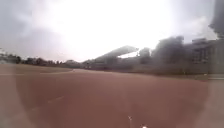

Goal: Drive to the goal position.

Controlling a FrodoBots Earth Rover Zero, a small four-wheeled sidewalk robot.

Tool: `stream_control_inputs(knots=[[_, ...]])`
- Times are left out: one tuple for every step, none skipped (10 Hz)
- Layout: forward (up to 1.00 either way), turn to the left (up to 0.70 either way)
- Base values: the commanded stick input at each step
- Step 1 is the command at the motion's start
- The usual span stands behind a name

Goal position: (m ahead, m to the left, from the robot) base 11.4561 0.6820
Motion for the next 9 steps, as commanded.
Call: stream_control_inputs(knots=[[0.7, 0.0], [0.7, 0.0], [0.7, 0.0], [0.7, 0.0], [0.7, 0.0], [0.7, 0.0], [0.7, 0.0], [0.7, 0.0], [0.7, 0.0]])
